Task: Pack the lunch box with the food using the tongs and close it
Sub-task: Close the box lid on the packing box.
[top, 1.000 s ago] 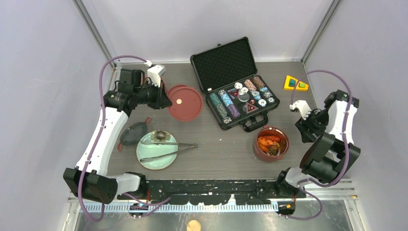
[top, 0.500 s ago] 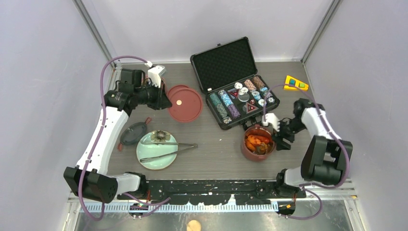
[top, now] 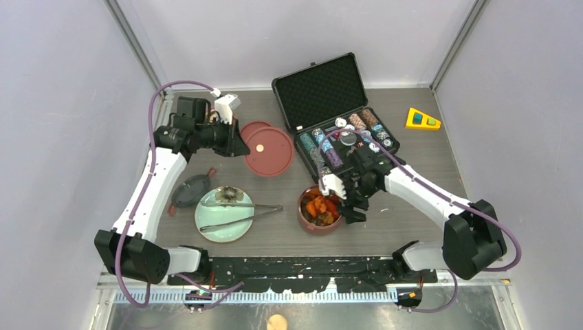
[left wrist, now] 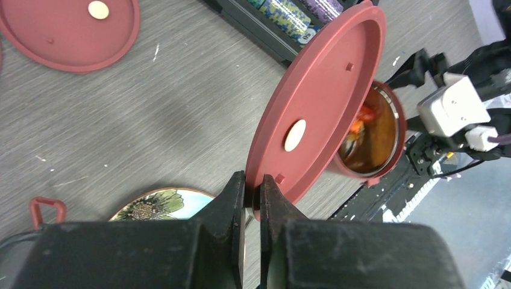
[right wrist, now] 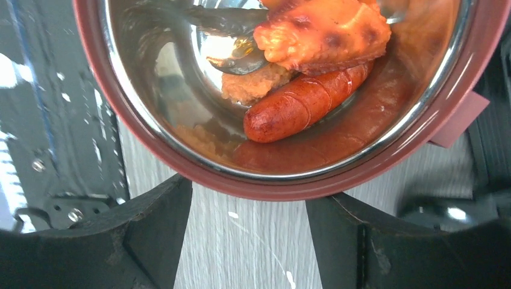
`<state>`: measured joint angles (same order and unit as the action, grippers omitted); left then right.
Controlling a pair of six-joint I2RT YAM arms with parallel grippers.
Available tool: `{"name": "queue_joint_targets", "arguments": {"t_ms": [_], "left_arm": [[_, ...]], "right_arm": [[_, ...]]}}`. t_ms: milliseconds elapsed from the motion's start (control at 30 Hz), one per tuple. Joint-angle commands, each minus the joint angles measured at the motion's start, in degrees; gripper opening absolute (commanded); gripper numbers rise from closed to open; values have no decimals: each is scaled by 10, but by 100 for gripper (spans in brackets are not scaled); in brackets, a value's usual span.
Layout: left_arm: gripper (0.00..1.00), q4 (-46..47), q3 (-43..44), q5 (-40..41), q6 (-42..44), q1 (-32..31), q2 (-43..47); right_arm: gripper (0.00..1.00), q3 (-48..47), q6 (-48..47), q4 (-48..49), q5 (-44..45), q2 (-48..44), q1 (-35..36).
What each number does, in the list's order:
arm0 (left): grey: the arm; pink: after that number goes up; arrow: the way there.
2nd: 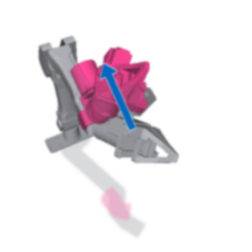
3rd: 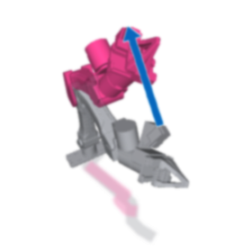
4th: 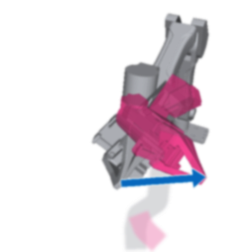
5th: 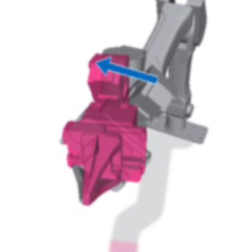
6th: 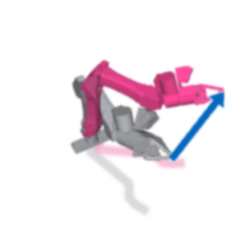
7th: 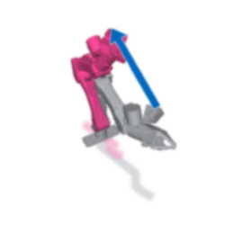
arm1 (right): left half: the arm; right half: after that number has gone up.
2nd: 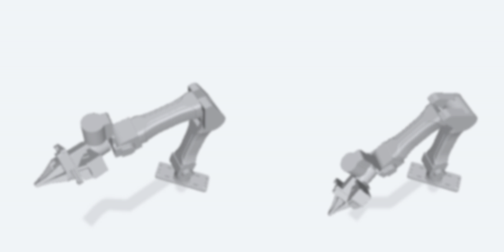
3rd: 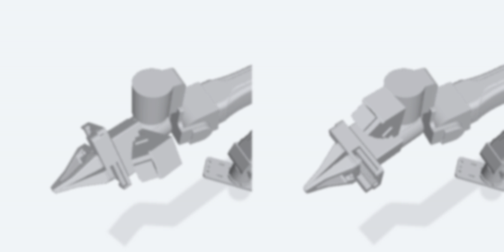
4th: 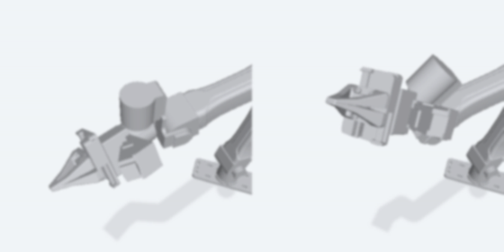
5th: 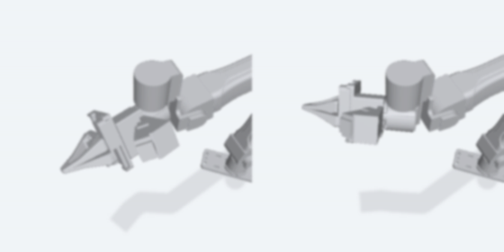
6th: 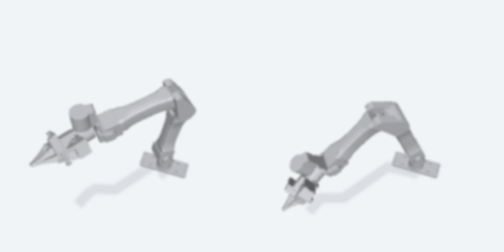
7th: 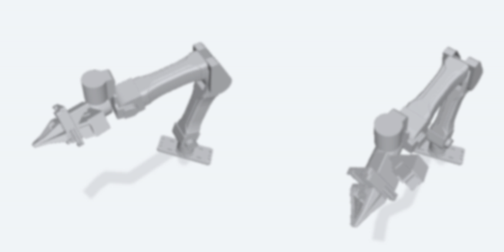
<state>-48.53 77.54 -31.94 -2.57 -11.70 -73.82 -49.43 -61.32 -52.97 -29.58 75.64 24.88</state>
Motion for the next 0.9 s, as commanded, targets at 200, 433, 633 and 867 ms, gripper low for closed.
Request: {"name": "queue_joint_targets", "arguments": {"t_ms": [200,433,633,867], "left_arm": [[7,-34,29,-87,-20,-20,-31],[8,-100,34,-78,-3,-123,-75],[8,-141,49,-103,1,-175,-138],[8,-141,62,-105,-2,-196,-159]], "right_arm": [[73,-112,243,56,-15,5,43],[72,-210,361,-26,-68,-30,-48],[70,-258,431,-70,-94,-33,-72],[67,-252,518,-30,-57,-53,-25]]}}
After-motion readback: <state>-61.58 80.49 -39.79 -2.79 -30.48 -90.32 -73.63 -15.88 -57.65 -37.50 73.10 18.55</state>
